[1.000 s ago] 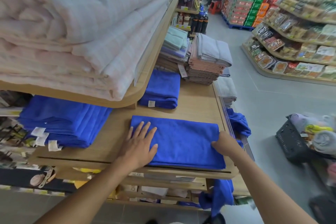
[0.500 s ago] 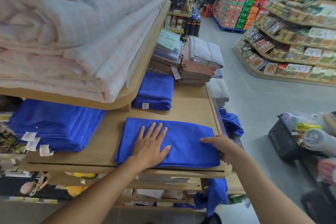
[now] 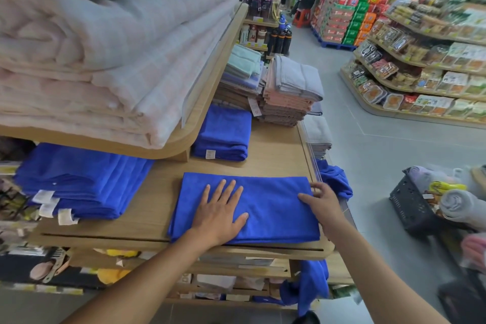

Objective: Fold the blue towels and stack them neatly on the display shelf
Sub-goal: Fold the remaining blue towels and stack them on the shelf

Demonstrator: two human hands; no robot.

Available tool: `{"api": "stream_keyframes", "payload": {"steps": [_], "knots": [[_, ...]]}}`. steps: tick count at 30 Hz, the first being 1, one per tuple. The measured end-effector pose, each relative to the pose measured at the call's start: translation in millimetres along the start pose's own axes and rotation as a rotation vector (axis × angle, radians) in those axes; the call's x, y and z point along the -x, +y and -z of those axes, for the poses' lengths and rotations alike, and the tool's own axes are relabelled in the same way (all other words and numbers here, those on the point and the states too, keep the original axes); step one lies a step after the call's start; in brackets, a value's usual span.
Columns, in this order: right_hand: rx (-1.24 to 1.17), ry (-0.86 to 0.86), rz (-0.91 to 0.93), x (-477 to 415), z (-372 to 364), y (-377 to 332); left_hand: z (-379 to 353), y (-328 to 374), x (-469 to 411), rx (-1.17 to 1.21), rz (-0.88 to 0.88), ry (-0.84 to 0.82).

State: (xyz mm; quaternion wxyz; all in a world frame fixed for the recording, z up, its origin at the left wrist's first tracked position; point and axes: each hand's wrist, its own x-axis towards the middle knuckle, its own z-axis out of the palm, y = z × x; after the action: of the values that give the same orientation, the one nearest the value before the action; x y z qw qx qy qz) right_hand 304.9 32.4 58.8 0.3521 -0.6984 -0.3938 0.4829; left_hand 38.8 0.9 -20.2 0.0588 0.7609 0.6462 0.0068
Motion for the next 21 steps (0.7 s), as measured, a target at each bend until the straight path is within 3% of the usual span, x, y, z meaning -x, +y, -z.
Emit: {"api": "stream_keyframes", "payload": {"steps": [3, 8, 11, 16, 21], "knots": [[-0.134, 0.026, 0.111, 6, 4, -11, -2, 18, -5, -0.002, 0.024, -0.011], [-0.193, -0.132, -0.122, 8, 16, -33, 1, 42, -19, 0.019, 0.031, -0.028], [-0.22, -0.188, -0.129, 8, 19, -49, 9, 39, -18, 0.104, -0.006, 0.012], [-0.17, -0.378, 0.118, 23, -14, -109, 21, -11, 1, 0.631, 0.129, 0.404], [0.171, -0.378, 0.23, 29, -111, -134, 22, -44, 25, 1.268, 0.444, 0.283]]}}
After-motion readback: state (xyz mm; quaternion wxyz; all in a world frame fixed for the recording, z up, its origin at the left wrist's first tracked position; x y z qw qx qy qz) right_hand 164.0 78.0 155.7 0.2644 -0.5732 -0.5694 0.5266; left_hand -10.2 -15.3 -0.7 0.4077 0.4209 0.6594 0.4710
